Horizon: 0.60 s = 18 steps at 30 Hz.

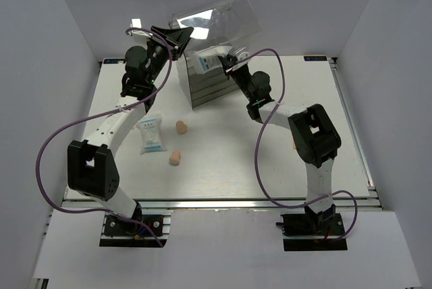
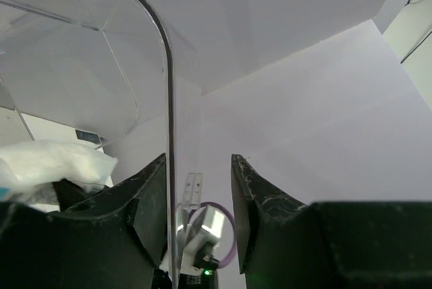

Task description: Organize the makeup

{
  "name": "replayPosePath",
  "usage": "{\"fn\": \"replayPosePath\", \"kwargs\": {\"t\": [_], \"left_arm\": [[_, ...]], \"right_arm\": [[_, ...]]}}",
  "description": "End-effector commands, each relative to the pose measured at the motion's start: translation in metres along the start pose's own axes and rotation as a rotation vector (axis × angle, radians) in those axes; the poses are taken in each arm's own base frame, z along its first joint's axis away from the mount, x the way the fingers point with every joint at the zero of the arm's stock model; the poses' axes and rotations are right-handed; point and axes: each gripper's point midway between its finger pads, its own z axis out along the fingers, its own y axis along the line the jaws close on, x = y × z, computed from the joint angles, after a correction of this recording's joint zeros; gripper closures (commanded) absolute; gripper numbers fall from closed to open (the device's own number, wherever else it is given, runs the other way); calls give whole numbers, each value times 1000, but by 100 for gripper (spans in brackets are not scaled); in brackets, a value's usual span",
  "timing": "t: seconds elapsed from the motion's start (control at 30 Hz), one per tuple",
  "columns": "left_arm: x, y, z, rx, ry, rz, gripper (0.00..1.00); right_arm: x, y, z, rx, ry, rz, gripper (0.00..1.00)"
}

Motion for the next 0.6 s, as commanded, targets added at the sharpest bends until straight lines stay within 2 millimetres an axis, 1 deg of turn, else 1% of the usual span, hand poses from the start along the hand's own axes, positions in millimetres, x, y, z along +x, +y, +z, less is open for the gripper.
{"fn": "replayPosePath", "kwargs": {"t": [0.0, 0.07, 0.1, 0.13, 0.17, 0.2, 0.23, 0.27, 0.3, 0.33, 0.37, 0.4, 0.43, 0.47, 0.5, 0.53, 0.57], "left_arm": [[-6, -36, -3, 103, -5, 12, 50], [-6, -37, -2, 104, -2, 9, 50], [-5, -37, -2, 104, 3, 10, 50], [-5, -37, -2, 103, 5, 10, 50], [-4, -36, -2, 100, 7, 9, 50], [-5, -35, -1, 99, 8, 10, 50], [-5, -35, -1, 99, 8, 8, 50], [-4, -36, -2, 100, 7, 8, 50], [-4, -34, -2, 97, 8, 7, 51], [-4, -35, -2, 100, 6, 6, 50], [-4, -34, -2, 100, 3, 3, 50], [-4, -32, -2, 98, 4, 1, 50], [-5, -34, -2, 101, 0, -1, 50], [-4, -33, -2, 101, 1, -2, 50], [-4, -33, -2, 101, 1, -2, 50], [-4, -32, -2, 102, 3, -4, 50], [-3, -32, -1, 101, 6, -4, 50]], "right_arm": [[-50, -26, 18, 83, -159, -67, 100], [-48, -28, 27, 90, -166, -73, 100], [-40, -27, 31, 93, -152, -68, 100], [-47, -30, 37, 100, -171, -69, 100], [-46, -29, 40, 98, -170, -68, 100], [-36, -26, 43, 91, -151, -65, 97], [-33, -24, 45, 81, -145, -69, 89], [-32, -22, 48, 66, -145, -90, 69], [-28, -16, 48, 36, -138, -95, 59], [-24, -13, 46, 19, -126, -100, 51], [-14, -8, 40, -1, -103, -105, 42], [-19, -3, 37, -34, -111, -110, 37], [-18, 1, 32, -53, -113, -109, 29], [-1, 8, 23, -77, -77, -103, 27], [-17, 10, 20, -96, -104, -105, 26], [-20, 14, 12, -115, -108, -104, 26], [-22, 14, 12, -114, -117, -101, 25]]}}
